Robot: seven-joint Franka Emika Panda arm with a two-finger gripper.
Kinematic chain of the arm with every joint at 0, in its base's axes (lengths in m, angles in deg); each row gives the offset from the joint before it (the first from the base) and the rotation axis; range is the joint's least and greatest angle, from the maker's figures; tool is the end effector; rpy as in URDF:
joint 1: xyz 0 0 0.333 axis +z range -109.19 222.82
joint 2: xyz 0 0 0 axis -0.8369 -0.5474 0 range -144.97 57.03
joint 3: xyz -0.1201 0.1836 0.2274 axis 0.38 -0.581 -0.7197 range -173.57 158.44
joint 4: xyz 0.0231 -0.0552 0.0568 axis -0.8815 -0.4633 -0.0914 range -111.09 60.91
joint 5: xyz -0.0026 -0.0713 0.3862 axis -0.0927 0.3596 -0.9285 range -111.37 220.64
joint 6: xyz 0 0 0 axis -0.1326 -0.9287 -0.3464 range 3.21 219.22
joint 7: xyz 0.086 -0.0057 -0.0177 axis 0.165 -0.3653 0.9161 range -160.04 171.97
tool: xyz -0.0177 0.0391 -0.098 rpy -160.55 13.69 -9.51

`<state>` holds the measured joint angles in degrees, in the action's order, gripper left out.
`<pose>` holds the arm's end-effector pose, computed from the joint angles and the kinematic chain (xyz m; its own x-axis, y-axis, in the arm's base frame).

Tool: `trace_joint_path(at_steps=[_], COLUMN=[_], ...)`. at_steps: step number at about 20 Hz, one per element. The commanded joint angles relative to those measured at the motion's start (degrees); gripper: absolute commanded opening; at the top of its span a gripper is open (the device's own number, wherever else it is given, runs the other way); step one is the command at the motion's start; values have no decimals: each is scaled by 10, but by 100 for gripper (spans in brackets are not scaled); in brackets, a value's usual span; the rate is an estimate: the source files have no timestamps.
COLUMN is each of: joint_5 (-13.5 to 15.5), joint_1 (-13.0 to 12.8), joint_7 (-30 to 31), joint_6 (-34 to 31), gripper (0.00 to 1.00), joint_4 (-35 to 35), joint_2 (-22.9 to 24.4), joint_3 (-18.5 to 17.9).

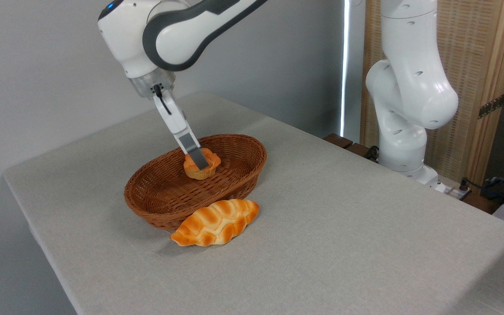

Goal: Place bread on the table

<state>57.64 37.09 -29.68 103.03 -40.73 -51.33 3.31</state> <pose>0.4872 -0.2898 0.4380 0.3951 -0.9054 -0.1554 -0.8848 -0.4206 0.2006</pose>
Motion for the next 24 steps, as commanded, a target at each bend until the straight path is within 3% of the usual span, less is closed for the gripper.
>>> trace_joint_path(at_steps=[1,4,6,9,12,24], joint_5=[-8,-12,-27,-22,-21,-19], joint_1=[-4,-3,-3,-1,1,2], joint_7=[-8,-8,-8,-6,-7,-7], joint_6=[16,16,15,14,10,10], gripper=[100,99,76,22,7,6], joint_4=[6,6,6,6,7,8], joint_2=[-15,-20,-20,-19,-17,-13], joint_3=[-3,-4,-3,-7,-9,-13])
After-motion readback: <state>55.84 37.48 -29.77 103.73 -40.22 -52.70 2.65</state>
